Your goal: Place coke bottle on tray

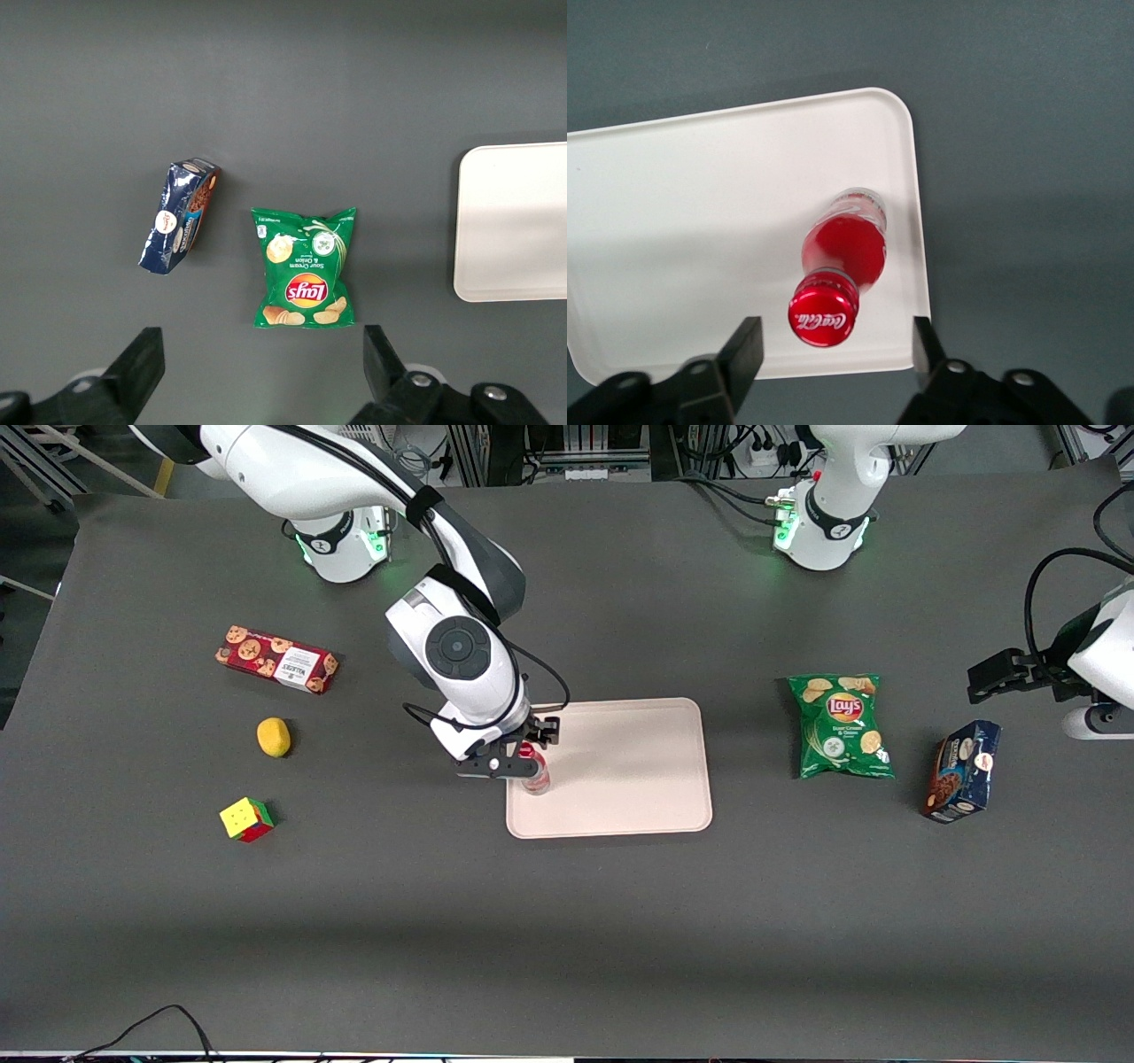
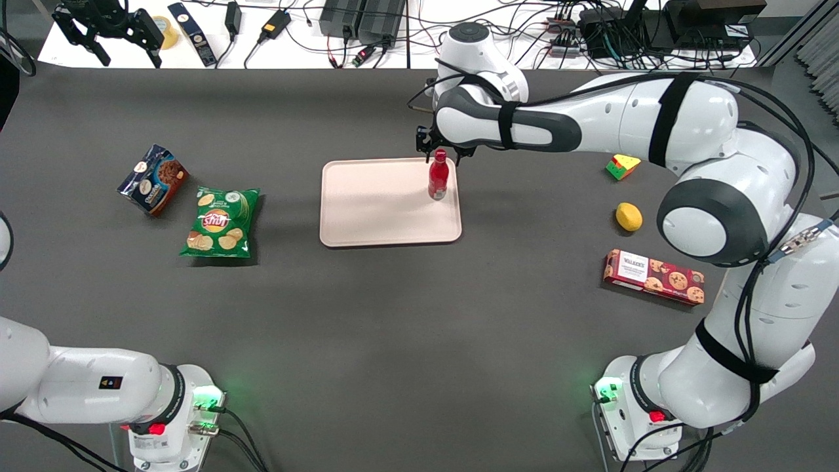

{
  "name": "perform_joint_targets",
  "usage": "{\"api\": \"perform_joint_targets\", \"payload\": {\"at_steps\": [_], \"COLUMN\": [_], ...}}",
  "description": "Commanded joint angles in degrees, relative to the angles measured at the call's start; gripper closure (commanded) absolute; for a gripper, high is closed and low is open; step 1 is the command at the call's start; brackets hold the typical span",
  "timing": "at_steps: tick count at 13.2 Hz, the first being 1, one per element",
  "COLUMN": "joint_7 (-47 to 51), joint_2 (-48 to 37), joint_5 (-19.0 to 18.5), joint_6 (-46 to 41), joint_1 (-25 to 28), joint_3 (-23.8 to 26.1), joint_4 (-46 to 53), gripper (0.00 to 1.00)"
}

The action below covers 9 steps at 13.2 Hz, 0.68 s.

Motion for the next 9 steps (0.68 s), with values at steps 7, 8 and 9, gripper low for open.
{"api": "perform_joint_targets", "payload": {"at_steps": [7, 8, 9], "joint_7": [1.9, 0.1, -3.3], "joint_2": [-12.2, -13.6, -14.9], "joint_5": [-0.3, -0.4, -0.4], "joint_6": [-3.2, -3.3, -4.5], "joint_1": [-8.4, -9.9, -11.3], "joint_3": [-0.1, -0.1, -0.4], "joint_4": [0.8, 0.8, 0.7], "gripper": [0.0, 0.0, 0.0]}}
